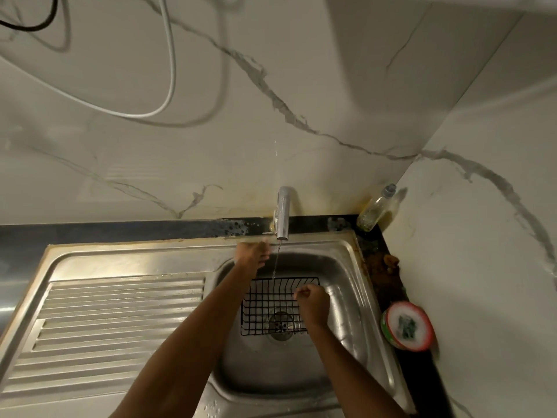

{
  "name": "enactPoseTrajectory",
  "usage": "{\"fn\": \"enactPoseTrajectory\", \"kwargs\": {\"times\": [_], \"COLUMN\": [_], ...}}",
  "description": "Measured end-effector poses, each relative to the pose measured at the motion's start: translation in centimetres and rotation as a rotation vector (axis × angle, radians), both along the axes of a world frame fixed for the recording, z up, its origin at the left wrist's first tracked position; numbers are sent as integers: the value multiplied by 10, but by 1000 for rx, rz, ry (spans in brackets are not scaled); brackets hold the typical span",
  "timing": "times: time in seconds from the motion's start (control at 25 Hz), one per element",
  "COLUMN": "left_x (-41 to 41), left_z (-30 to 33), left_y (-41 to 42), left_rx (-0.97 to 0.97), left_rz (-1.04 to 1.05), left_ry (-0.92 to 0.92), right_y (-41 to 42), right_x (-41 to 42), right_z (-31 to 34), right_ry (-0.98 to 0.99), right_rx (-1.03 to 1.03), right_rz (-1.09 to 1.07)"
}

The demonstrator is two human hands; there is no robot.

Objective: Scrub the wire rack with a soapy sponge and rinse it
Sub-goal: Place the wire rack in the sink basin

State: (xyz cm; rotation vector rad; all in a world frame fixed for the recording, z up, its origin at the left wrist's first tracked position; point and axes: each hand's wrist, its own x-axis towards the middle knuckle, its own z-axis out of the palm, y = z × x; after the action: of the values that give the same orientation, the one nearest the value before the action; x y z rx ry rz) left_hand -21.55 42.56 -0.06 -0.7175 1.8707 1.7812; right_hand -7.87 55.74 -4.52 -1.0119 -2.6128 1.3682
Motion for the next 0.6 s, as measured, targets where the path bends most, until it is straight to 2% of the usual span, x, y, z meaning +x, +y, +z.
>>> {"fn": "enactPoseTrajectory", "kwargs": {"times": [0.16,0.24,0.32,0.48,0.6], "left_x": [29,43,85,90,112], "left_z": [-19,-20,-6,7,5], "left_y": [-11,-13,19,25,75], "left_rx": [-236,-309,-394,-330,-249], "left_rz": [-189,-199,-359,-440,-565], "left_ry": [92,152,255,362,355], "right_y": [-3,-10,10,5,49], "right_x": [-18,-31,2,2,32], "right_z": [12,22,33,41,47], "right_ry": [7,37,71,106,158], "right_rx": [-14,14,24,29,189], "right_rz": [78,118,16,-25,-225]}}
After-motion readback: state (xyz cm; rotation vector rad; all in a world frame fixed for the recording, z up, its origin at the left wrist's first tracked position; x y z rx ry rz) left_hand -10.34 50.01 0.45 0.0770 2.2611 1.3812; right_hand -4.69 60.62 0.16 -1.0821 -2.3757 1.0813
